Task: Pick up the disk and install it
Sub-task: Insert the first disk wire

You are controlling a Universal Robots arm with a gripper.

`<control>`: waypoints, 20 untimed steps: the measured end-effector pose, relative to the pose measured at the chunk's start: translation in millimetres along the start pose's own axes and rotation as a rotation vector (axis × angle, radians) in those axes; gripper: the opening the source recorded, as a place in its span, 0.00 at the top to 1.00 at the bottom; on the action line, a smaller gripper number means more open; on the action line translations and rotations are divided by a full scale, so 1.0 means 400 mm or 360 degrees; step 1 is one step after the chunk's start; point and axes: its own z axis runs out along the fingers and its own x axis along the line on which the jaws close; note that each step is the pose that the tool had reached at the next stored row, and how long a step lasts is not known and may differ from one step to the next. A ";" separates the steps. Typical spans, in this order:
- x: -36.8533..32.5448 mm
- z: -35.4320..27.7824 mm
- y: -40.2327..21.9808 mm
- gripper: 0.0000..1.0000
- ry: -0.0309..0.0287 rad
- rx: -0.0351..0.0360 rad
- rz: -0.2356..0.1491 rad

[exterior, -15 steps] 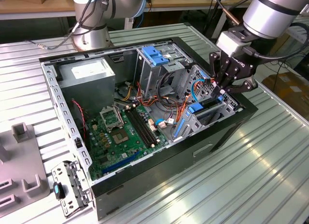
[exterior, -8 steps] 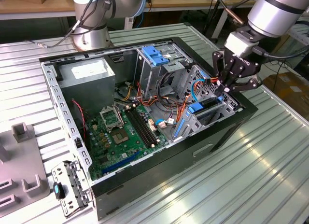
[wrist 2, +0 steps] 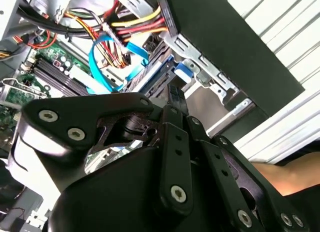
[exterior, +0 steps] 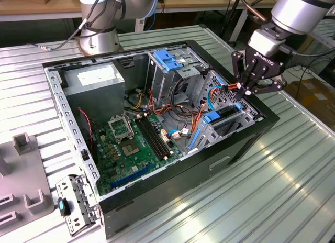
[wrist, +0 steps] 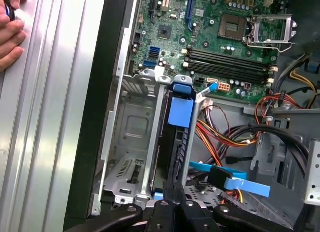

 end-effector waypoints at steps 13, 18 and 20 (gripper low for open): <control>-0.036 -0.010 -0.049 0.88 -0.00011 -0.0010 -0.0024; -0.050 -0.011 -0.066 0.88 -0.00015 -0.0012 -0.0037; -0.053 -0.011 -0.070 0.88 -0.00008 -0.0013 -0.0064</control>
